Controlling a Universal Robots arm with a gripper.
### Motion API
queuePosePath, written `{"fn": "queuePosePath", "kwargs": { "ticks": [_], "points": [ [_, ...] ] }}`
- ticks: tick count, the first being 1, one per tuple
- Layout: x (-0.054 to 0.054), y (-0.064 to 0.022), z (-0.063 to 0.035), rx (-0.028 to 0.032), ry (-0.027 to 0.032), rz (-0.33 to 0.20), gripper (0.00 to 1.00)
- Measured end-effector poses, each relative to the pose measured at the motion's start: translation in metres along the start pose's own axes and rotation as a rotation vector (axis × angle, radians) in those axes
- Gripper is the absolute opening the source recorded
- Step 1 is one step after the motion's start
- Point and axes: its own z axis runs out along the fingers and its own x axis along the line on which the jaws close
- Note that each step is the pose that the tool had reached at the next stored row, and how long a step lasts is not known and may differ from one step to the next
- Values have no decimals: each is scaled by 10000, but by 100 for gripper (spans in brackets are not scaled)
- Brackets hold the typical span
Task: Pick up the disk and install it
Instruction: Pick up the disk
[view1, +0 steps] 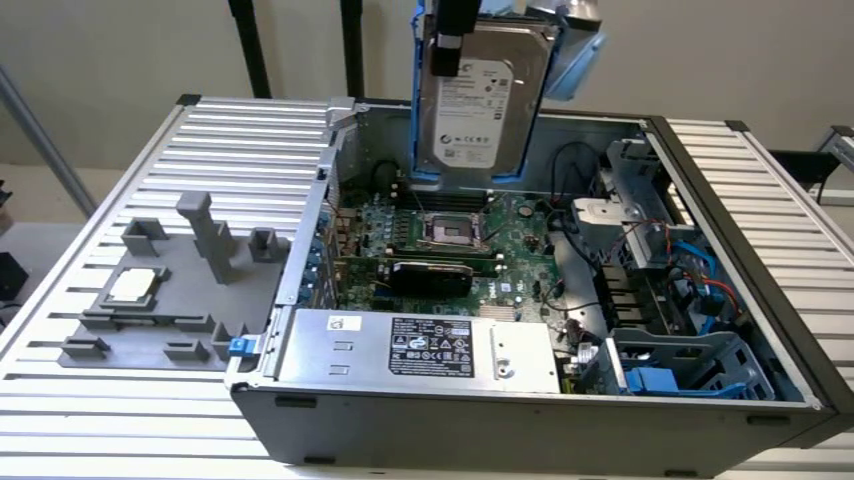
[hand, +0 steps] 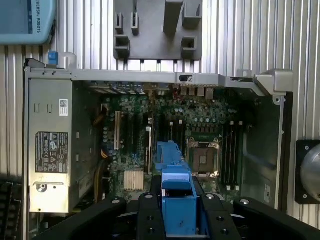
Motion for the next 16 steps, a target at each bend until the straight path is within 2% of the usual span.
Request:
{"fn": "queuePosePath", "kwargs": {
  "ticks": [11, 14, 16],
  "points": [
    [192, -500, -19, 0, 1, 0, 33],
    [255, -609, -23, 0, 1, 0, 33],
    [305, -653, -26, 0, 1, 0, 33]
  ]
}}
